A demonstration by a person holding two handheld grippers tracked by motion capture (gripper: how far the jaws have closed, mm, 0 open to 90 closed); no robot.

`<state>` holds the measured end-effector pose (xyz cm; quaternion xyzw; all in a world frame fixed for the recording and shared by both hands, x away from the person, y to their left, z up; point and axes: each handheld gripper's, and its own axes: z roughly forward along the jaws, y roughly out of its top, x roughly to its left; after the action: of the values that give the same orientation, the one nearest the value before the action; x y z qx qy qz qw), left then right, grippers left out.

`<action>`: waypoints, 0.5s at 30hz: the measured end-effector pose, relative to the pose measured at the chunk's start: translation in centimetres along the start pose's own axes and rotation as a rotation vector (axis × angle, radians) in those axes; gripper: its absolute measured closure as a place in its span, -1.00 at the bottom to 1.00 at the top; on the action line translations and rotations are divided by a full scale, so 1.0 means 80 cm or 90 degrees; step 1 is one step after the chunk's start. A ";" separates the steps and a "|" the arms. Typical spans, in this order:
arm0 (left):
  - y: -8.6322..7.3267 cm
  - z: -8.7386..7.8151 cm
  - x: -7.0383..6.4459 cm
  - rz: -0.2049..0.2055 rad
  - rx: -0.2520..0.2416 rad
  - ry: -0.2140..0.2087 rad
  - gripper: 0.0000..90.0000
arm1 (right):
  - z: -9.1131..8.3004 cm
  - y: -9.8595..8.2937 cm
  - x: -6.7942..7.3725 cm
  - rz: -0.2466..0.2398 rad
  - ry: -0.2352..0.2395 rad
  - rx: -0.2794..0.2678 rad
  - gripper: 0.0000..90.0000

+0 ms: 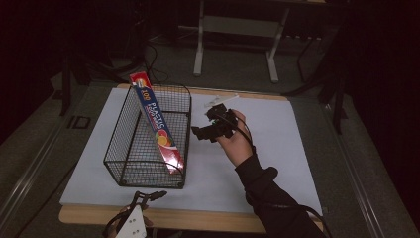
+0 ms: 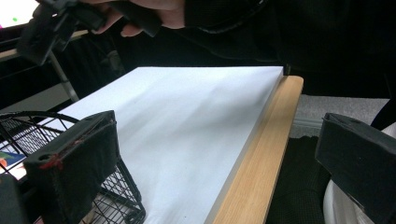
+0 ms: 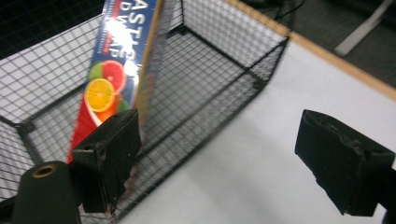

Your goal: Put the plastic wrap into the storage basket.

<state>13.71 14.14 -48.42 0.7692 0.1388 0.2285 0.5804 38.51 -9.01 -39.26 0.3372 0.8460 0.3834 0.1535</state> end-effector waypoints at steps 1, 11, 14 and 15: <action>0.000 0.000 0.000 0.001 0.000 0.000 -1.00 | -0.003 -0.003 -0.003 0.002 -0.003 -0.004 -0.69; 0.000 0.001 0.000 0.002 -0.001 -0.004 -1.00 | -0.032 -0.035 -0.026 0.006 -0.018 -0.032 -0.66; 0.000 0.001 0.000 0.002 -0.001 -0.004 -1.00 | -0.040 -0.047 -0.031 0.010 -0.032 -0.036 -0.66; 0.000 0.001 0.000 0.000 -0.001 -0.004 -1.00 | -0.042 -0.050 -0.033 0.013 -0.033 -0.039 -0.66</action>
<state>13.73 14.07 -48.43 0.7695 0.1363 0.2261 0.5815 36.87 -14.60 -40.07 0.3504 0.8264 0.4016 0.1816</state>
